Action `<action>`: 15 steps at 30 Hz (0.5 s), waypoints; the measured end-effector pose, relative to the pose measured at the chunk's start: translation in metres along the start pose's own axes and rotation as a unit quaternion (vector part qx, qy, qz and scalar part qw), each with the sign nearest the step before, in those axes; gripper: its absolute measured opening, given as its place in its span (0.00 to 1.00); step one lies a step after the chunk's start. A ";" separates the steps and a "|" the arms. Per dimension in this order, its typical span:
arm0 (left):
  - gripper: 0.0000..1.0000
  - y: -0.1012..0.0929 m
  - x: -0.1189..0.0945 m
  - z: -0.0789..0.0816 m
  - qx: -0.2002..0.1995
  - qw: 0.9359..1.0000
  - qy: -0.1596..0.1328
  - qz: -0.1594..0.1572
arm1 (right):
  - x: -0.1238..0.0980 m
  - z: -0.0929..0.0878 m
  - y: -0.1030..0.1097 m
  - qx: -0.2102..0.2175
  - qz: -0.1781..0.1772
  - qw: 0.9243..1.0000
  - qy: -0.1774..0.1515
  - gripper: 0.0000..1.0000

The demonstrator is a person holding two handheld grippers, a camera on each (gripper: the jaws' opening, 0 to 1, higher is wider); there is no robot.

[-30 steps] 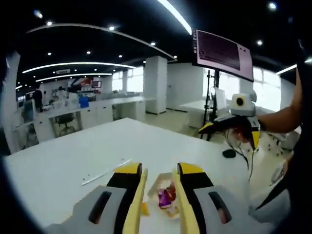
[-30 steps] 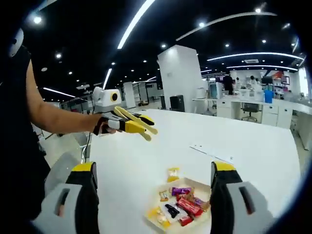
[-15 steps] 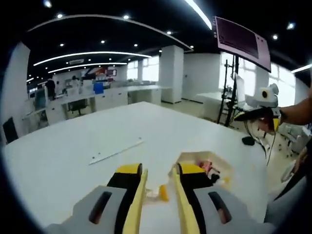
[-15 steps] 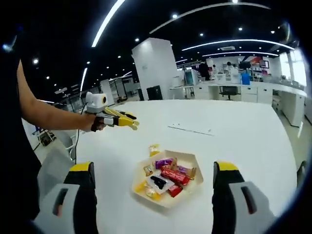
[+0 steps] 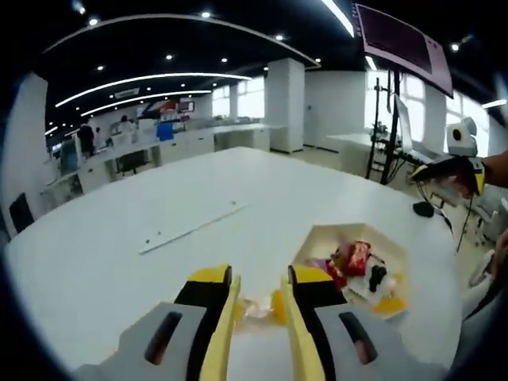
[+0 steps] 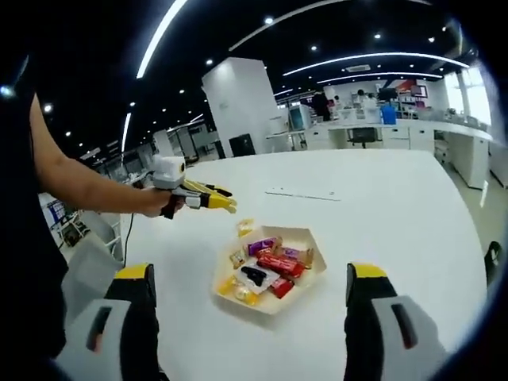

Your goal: Place the target food into the container with the food tongs after gripping and lifting it, then release it inside without dropping or visibly crushing the food.

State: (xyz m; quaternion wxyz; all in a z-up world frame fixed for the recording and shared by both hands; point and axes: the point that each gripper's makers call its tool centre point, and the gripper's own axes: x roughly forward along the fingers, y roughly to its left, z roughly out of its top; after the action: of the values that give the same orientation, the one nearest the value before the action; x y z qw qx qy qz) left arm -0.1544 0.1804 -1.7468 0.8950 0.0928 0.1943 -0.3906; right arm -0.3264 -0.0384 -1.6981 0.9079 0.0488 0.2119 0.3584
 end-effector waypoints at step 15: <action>0.25 -0.008 0.023 -0.014 -0.037 0.999 0.022 0.021 | 0.003 -0.006 0.004 0.004 0.001 1.000 0.008 0.97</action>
State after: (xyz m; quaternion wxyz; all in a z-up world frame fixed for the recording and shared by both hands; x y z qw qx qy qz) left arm -0.1499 0.1639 -1.7698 0.9013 0.0722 0.2262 -0.3623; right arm -0.3295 -0.0343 -1.7033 0.9056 0.0496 0.2205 0.3589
